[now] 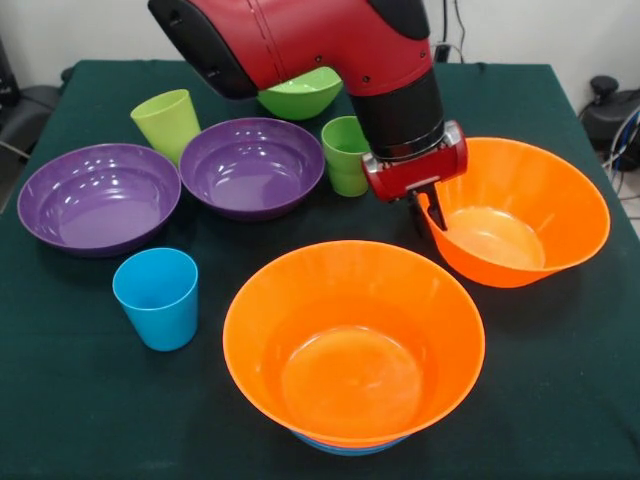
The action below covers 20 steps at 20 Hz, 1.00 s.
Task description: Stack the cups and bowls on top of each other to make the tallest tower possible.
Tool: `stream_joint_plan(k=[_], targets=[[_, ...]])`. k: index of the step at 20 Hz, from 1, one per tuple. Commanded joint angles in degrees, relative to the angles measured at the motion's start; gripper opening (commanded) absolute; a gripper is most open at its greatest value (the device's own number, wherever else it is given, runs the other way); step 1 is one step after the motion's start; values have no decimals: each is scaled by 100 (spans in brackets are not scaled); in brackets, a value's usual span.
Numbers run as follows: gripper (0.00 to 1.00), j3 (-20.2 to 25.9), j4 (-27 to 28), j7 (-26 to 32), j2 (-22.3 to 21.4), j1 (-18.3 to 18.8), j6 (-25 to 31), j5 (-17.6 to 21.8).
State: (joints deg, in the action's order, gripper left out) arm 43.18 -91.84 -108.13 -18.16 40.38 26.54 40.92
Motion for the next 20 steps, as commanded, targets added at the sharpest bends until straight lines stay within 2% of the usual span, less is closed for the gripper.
stream_joint_plan(k=[1, 5, 8, 11, 16, 18, 19, 20], targets=[[0, -501, 435, -98, -74, -192, -112, 156], [0, -488, 339, -143, -224, -208, -44, 67], [0, -453, -12, -389, -758, -253, 145, -164], [0, -468, -587, -1007, -1639, -400, 462, -710], [0, -795, -1039, -1573, -2508, -890, 697, -1393], [0, -970, -1209, -1609, -3124, -1159, 1068, -1673], [0, -1110, -1263, -1704, -3504, -1317, 1435, -1927], [0, -1196, -1315, -1800, -3692, -1388, 1591, -2144]])
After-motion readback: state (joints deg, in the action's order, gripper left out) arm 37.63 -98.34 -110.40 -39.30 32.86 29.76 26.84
